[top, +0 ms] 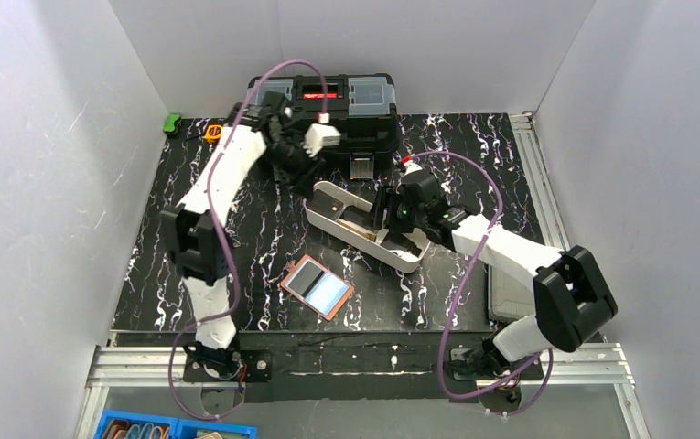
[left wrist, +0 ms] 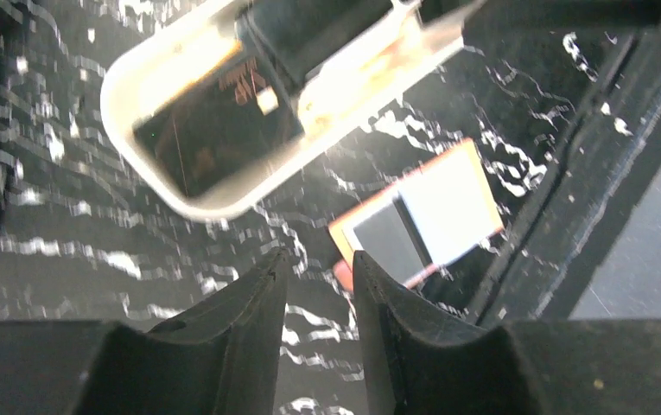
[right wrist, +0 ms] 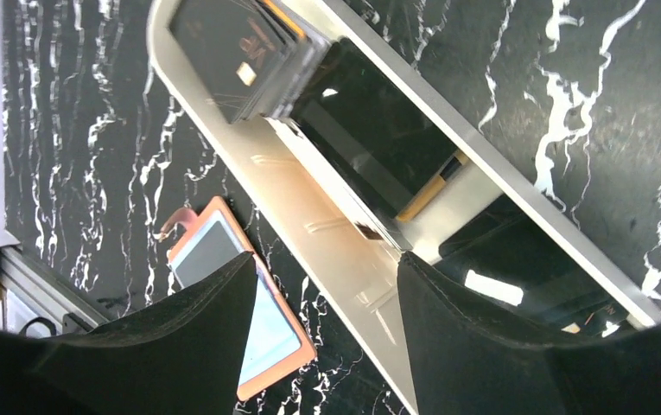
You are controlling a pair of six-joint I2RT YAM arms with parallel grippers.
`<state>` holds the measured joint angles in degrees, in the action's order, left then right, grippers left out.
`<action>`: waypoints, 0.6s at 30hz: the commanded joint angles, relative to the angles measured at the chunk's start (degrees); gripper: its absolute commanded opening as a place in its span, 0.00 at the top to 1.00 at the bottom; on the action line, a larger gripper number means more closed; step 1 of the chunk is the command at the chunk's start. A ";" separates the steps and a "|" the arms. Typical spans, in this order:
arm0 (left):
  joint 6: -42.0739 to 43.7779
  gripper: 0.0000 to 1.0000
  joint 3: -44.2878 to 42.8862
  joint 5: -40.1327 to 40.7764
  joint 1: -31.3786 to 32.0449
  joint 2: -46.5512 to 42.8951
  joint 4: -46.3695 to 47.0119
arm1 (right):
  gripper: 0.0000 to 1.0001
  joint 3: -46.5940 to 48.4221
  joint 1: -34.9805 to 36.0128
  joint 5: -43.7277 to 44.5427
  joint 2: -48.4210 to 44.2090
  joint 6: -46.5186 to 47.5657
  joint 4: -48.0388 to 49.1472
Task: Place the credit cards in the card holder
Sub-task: Pick up the credit card from the storage box.
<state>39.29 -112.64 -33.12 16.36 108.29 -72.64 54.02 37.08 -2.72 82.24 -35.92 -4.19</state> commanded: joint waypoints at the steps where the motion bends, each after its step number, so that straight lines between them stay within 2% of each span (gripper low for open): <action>1: -4.70 0.68 -5.48 2.41 6.06 9.15 5.95 | 0.33 0.50 -0.08 4.62 0.79 -5.75 1.25; 4: -5.03 0.69 -5.04 2.98 9.09 11.97 12.13 | 0.32 -2.14 -0.08 6.65 0.54 -8.23 3.47; 12: -1.59 0.70 5.80 3.65 13.32 13.09 30.99 | 0.31 -8.23 -0.08 8.10 -0.22 -12.21 12.46; 18: 0.58 0.70 9.35 5.14 14.50 13.76 36.19 | 0.30 -11.61 -1.27 8.75 1.21 -14.78 16.22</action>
<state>37.30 -105.43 -28.99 30.35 124.09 -42.33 43.57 36.91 4.36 83.83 -47.86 6.17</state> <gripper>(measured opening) 0.304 0.697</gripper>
